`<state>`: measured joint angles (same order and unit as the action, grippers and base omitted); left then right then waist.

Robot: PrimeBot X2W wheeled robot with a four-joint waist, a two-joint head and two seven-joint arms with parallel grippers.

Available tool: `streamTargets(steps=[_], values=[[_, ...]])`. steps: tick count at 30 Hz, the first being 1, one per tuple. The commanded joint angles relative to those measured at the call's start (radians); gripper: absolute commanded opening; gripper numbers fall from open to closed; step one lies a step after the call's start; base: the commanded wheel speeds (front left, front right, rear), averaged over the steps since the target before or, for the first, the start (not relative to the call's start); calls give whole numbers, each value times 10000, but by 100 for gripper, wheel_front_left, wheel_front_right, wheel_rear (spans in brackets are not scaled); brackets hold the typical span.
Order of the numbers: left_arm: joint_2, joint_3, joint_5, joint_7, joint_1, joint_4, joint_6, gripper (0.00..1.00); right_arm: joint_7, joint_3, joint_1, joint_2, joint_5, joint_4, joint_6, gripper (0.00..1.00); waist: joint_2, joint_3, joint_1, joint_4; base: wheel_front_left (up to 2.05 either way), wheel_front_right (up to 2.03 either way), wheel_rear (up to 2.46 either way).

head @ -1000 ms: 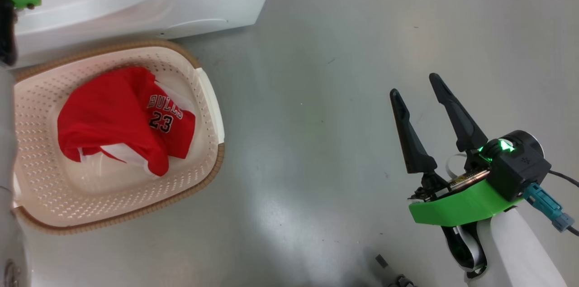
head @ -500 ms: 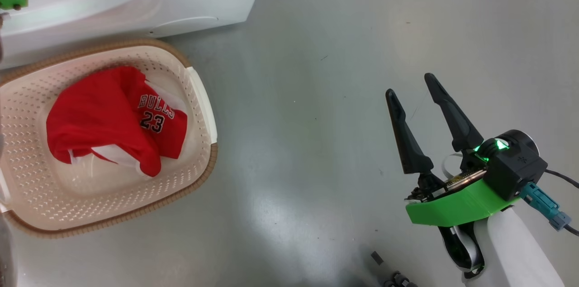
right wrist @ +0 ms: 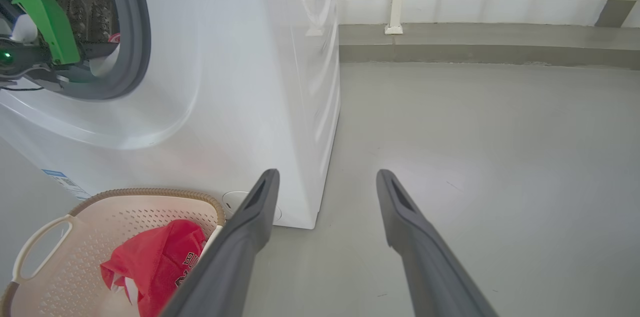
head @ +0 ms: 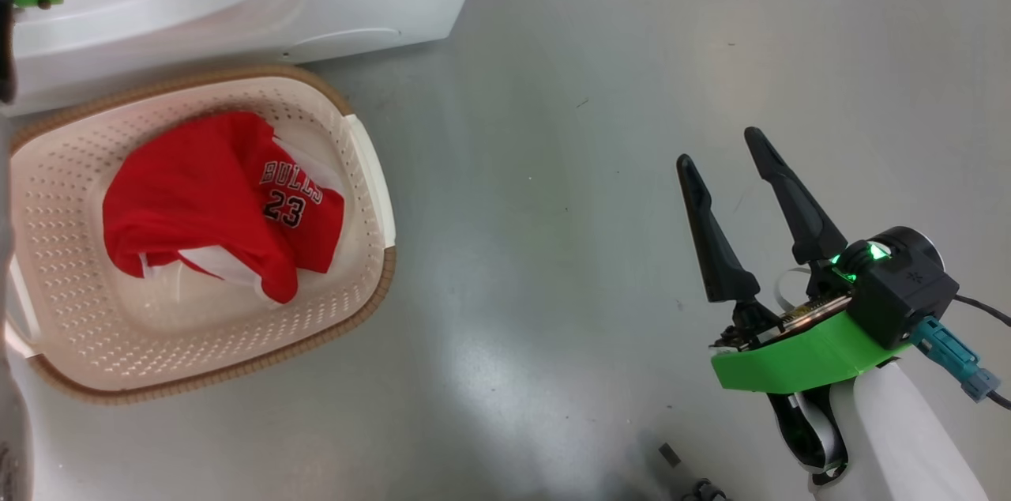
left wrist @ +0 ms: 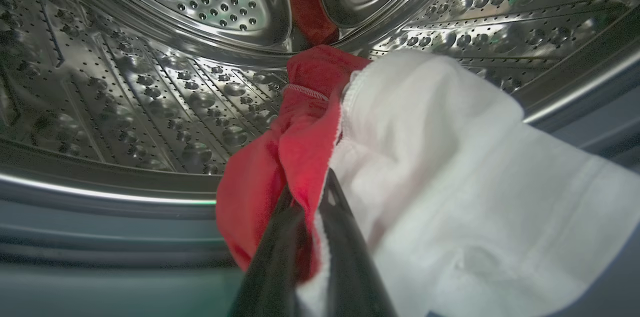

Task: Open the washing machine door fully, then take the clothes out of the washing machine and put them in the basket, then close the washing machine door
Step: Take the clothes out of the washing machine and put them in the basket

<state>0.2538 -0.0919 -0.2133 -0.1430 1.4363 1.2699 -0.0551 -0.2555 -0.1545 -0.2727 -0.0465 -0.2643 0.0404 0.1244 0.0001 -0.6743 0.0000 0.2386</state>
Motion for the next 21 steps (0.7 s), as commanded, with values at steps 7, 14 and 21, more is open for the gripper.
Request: streamTargets(steps=[7, 14, 21], values=[[282, -40, -87, -704, 162, -520, -221, 0, -63, -103, 92, -37, -52, -176, 63, 100, -1, 109, 0, -275, 0, 0, 0], [165, -53, -243, -1055, -39, -1130, -312, 0, -63, -51, 154, -37, 22, -150, 63, 100, -1, 234, 0, -526, 0, 0, 0], [110, 31, -421, -1169, -608, -2303, -350, 0, -63, 17, 183, -37, 56, -134, 63, 100, -1, 330, 0, -721, 0, 0, 0]])
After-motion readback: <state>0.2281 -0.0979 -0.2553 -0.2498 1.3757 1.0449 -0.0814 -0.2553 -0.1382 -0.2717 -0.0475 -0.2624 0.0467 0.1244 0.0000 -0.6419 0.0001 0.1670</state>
